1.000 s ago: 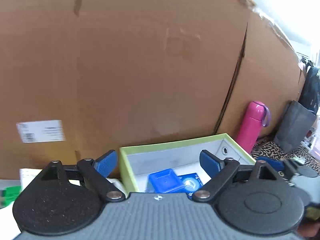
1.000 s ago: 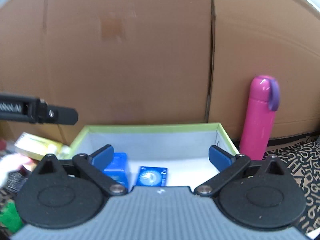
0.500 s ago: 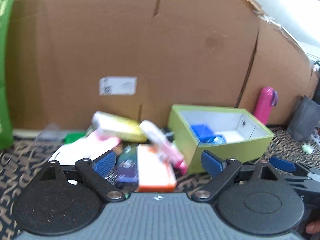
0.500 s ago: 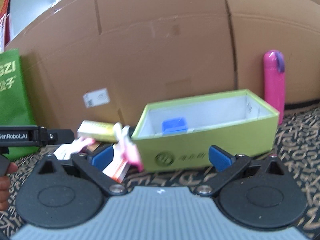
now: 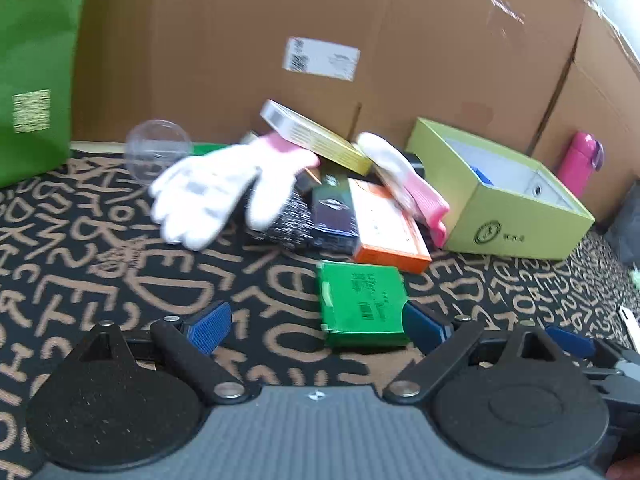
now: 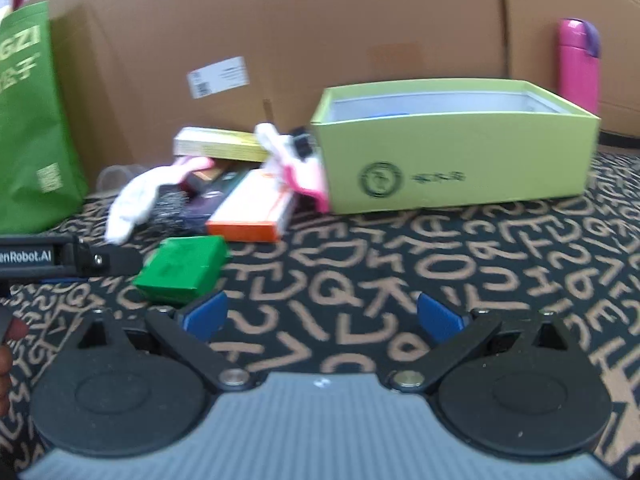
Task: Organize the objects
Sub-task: 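Withdraw both tools from the box back toward the pile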
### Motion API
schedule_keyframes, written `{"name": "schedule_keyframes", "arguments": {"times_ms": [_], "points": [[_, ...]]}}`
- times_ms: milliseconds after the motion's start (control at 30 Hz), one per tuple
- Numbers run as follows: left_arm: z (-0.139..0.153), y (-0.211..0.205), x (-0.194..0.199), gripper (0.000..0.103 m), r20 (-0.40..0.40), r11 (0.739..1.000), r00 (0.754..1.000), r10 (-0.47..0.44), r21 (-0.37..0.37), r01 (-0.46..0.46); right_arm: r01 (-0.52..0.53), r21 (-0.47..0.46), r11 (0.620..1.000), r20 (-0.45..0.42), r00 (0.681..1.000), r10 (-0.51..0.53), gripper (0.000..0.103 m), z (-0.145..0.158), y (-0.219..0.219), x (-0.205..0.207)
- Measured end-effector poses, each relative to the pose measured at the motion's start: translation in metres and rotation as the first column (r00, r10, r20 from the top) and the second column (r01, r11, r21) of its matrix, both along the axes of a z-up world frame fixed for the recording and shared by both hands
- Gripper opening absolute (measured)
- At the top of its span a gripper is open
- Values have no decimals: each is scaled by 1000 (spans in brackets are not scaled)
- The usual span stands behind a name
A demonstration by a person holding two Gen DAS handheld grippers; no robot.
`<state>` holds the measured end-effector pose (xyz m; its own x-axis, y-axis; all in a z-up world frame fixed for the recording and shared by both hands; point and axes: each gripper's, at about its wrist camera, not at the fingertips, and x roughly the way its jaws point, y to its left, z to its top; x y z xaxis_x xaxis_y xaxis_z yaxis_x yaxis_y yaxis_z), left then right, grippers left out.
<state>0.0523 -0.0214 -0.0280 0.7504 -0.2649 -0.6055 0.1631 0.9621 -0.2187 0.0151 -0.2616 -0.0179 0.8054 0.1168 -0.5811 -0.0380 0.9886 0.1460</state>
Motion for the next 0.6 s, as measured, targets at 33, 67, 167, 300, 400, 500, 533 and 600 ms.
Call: {"name": "schedule_keyframes", "arguments": {"times_ms": [33,67,167,300,400,500,533,600], "points": [[-1,-7,3,95,5,1000,1000,-29,5,28,26,0,1000,4,1000,-26,103,1,-4,-2],[-2,-15,5,95,10,998,998,-55,15,55,50,0,999,8,999,-50,103,1,-7,-3],[-8,-34,14,95,-9,993,995,-95,68,96,91,3,996,13,996,-91,103,2,-13,-3],[-19,-27,19,76,-33,992,995,-95,77,97,90,-8,996,21,996,-90,103,2,-9,0],[-16,-4,14,71,-32,996,998,-51,71,54,51,-7,999,41,998,-50,102,1,3,10],[-15,24,8,71,-41,999,999,13,44,-11,-12,11,1000,39,999,12,98,-1,21,30],[-14,32,7,71,-44,999,999,25,28,-23,-33,15,999,39,999,33,97,-2,28,37],[-13,47,3,72,-52,999,997,53,-11,-54,-76,-2,997,40,996,76,91,-4,45,53]]}}
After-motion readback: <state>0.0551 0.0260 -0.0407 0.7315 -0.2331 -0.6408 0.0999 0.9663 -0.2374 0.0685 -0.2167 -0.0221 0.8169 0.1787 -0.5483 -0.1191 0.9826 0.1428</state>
